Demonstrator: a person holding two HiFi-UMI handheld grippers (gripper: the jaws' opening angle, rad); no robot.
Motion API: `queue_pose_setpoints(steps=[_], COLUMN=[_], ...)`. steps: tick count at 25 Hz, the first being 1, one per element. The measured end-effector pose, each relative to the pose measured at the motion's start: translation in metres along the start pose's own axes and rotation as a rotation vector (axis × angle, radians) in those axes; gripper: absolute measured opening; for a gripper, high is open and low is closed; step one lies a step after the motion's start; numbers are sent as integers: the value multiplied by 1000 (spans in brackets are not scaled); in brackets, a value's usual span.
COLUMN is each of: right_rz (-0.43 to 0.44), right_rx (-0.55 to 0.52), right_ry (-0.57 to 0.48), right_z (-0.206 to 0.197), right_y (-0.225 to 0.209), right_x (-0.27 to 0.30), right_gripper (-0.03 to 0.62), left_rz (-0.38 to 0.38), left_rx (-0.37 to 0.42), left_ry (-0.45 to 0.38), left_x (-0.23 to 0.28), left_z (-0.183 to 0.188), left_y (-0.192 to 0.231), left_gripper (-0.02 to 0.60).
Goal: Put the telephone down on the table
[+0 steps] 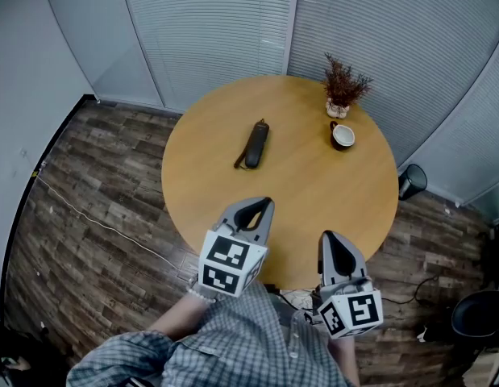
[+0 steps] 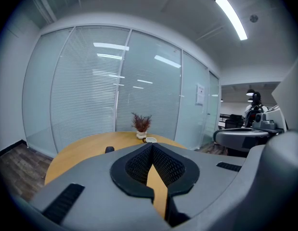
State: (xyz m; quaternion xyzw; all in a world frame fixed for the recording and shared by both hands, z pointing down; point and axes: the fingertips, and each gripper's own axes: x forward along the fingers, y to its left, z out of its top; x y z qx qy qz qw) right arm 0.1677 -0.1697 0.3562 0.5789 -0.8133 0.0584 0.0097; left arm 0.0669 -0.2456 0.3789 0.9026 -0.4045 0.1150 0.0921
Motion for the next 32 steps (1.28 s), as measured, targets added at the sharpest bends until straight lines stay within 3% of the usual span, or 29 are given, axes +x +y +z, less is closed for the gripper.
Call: queue_pose_setpoints(steps=[32], right_rz=[11], right_rx=[-3], right_ry=[14], right_z=[-3], right_y=[2], right_x=[6], right_gripper=[8], left_rz=[26], left_rx=[-18], left_ry=[16], left_x=[-1], left_z=[-6], left_y=[9], left_gripper=[8])
